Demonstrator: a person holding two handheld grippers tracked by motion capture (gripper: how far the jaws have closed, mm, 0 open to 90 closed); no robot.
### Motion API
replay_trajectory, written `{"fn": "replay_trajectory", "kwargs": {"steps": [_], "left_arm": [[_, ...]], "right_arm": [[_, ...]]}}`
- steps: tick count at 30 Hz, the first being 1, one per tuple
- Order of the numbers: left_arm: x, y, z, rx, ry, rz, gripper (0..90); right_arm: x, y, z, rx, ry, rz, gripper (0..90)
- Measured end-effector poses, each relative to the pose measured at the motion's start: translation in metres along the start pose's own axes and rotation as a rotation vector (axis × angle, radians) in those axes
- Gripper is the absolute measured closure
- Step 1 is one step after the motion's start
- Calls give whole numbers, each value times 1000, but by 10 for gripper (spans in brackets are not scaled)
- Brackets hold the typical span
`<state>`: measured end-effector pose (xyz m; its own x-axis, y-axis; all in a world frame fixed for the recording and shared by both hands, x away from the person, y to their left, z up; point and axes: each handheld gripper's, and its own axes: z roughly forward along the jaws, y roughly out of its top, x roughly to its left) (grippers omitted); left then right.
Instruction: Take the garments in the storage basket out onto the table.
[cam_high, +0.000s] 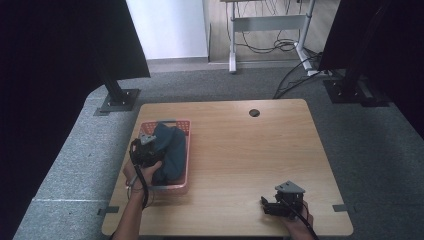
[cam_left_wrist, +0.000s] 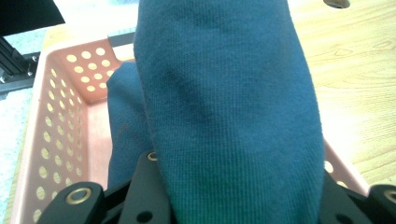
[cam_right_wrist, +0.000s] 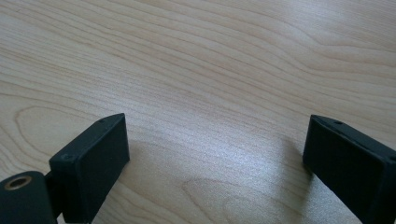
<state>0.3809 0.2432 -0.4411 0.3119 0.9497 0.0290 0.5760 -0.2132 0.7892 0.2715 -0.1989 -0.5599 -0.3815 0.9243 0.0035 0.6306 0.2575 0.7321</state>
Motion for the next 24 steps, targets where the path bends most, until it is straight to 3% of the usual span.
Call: {"fn": "replay_trajectory", "kwargs": {"steps": [24], "left_arm": [[-9, 16, -19, -60, -2, 27, 673]], "right_arm": [[0, 0, 0, -1, -1, -3, 67]]}}
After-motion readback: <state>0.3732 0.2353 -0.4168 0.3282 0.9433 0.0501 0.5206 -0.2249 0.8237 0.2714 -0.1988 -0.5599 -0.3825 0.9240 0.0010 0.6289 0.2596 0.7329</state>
